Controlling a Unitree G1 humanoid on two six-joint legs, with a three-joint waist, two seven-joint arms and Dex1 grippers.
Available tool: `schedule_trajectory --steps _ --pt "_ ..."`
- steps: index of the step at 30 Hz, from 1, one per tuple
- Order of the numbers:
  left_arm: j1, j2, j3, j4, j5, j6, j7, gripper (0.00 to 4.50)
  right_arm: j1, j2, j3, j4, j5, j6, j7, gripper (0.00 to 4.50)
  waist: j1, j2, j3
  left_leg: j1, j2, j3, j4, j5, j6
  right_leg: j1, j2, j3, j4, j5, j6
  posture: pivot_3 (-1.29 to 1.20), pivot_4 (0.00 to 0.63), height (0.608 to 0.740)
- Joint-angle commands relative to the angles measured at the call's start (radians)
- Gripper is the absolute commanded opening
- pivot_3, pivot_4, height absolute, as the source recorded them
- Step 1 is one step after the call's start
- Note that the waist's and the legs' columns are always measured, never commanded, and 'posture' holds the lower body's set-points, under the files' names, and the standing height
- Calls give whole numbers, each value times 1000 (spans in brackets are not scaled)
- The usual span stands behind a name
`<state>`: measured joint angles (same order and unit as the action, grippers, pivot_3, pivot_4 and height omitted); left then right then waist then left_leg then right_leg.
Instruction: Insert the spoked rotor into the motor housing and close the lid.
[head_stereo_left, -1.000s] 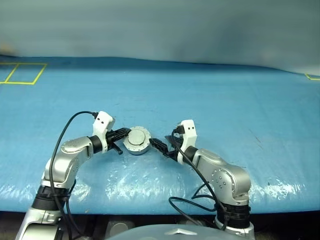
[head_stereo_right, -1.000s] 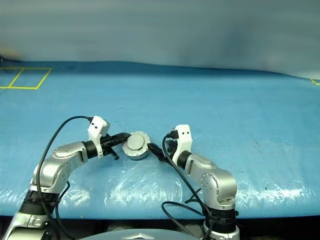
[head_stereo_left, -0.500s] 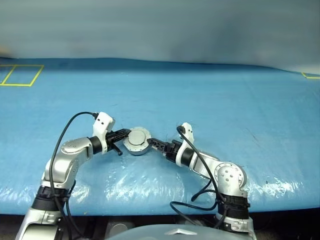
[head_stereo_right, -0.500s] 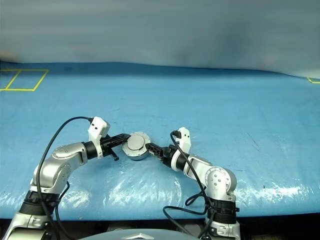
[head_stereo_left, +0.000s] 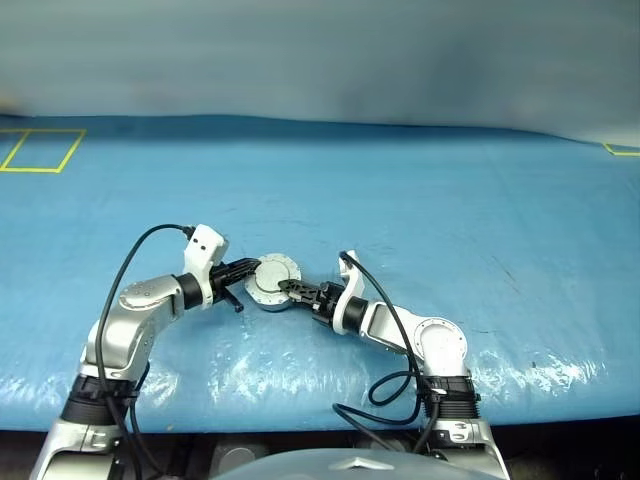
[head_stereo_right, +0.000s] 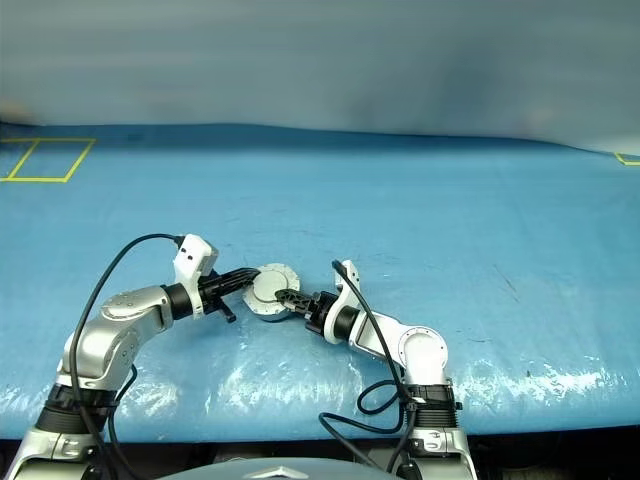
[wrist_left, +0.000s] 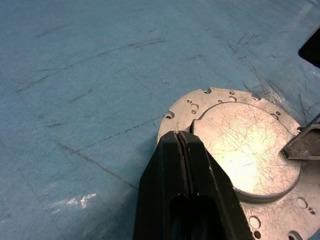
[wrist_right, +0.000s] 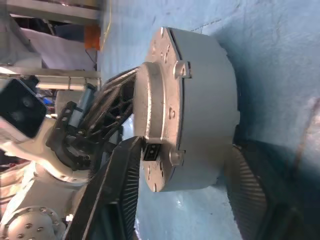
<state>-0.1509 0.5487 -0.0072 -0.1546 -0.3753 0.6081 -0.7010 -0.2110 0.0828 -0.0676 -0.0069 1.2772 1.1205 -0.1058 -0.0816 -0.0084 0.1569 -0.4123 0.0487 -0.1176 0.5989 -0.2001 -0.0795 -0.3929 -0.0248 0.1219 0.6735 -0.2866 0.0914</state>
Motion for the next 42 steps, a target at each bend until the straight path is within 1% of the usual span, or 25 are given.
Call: schedule_trajectory --steps 1,12,13,14,15,21,23,25,26,28,29,30,32,33,36,37,38,39,40,42 --pt "15 -17 -47 14 3 26 -13 0 22 163 46 -29 80 0 -32 1713 0 0 0 0 0 0 0 0 0 0 0 0 0 0 0 0 150 740" --pt "-56 -60 -15 75 5 21 12 0 53 119 82 -45 157 -28 -113 1704 -3 1 0 0 1 0 -1 0 0 -1 0 0 0 0 -1 0 150 740" --pt "-66 -63 -11 85 9 22 19 0 58 114 84 -45 162 -30 -121 1588 -3 1 0 0 1 0 -1 0 1 -1 1 0 0 0 -1 0 150 740" --pt "-75 -65 -10 94 13 23 25 0 61 107 89 -45 163 -29 -129 1265 -3 0 0 0 1 0 -1 0 1 -1 1 0 0 0 0 0 150 740" --pt "-81 -66 -11 102 19 21 28 0 62 97 96 -41 165 -22 -138 1168 -3 1 1 -1 1 0 -2 0 1 -1 1 0 0 0 -1 0 150 740" --pt "-92 -67 -12 103 26 18 25 0 62 83 121 -40 174 -34 -138 1167 -4 1 1 0 1 0 -2 0 1 -1 1 0 0 0 -1 0 150 740" --pt "-78 -72 15 78 10 21 36 0 63 86 121 -43 168 -48 -137 1167 -4 1 1 0 1 0 -2 0 1 -1 1 0 0 0 -1 0 150 740" --pt "-61 -99 87 43 -36 40 79 0 67 91 117 -50 172 -65 -138 1167 -7 1 1 0 2 0 -2 0 1 -1 2 0 0 0 -1 0 150 740" --pt "-54 -122 133 25 -66 58 115 373 69 91 116 -54 176 -72 -138 1167 -7 1 1 0 2 0 -2 0 1 -2 2 0 0 0 -1 0 150 740" --pt "-26 -172 232 -38 -149 101 182 884 77 91 115 -63 190 -83 -138 1167 -5 0 1 -2 3 0 -2 0 1 -2 2 0 0 0 -1 0 150 740" --pt "-12 -192 266 -67 -180 117 207 1238 80 90 115 -66 195 -86 -137 1167 -4 0 2 -2 3 0 -2 0 1 -3 2 -1 0 0 -1 0 150 740" --pt "11 -227 320 -105 -242 138 240 1630 83 90 116 -73 205 -90 -131 1167 -3 0 2 -4 3 -1 -2 0 1 -4 2 -1 0 0 -1 0 150 740" --pt "41 -274 387 -154 -331 169 286 2237 87 88 118 -83 220 -97 -122 1167 0 0 2 -4 3 0 -2 0 0 -4 2 -1 0 0 -2 0 150 740" --pt "63 -321 436 -182 -416 190 333 2570 86 87 116 -91 229 -102 -111 1167 0 0 2 -5 3 0 -2 0 0 -4 2 -1 0 1 -2 0 150 740" --pt "108 -403 506 -229 -572 232 432 3564 79 83 113 -103 246 -116 -101 1167 2 -1 2 -5 2 -1 -2 0 0 -4 1 -1 -1 1 -3 0 150 740" --pt "130 -452 530 -236 -666 231 480 3905 72 84 107 -106 251 -125 -99 1167 3 -1 2 -5 2 -1 -2 0 0 -4 2 -1 -1 1 -3 0 150 740" --pt "160 -493 539 -247 -727 231 516 4240 61 85 101 -111 257 -137 -100 1167 3 -1 2 -5 2 -1 -1 0 0 -4 1 -1 -1 1 -3 0 150 740" --pt "189 -537 544 -256 -788 224 552 4468 48 86 96 -117 263 -148 -99 1167 2 -2 3 -5 2 -1 -1 0 0 -4 1 -1 -1 1 -2 0 150 740" --pt "209 -576 548 -258 -849 210 590 4500 36 86 91 -120 268 -160 -97 1167 3 -2 3 -5 2 -1 -1 0 0 -4 1 -1 -2 1 -2 0 150 740" --pt "248 -624 532 -262 -928 199 630 4500 12 83 82 -125 276 -181 -93 1167 4 -5 5 -6 2 -1 0 0 0 -4 1 -1 -2 1 -2 0 150 740"
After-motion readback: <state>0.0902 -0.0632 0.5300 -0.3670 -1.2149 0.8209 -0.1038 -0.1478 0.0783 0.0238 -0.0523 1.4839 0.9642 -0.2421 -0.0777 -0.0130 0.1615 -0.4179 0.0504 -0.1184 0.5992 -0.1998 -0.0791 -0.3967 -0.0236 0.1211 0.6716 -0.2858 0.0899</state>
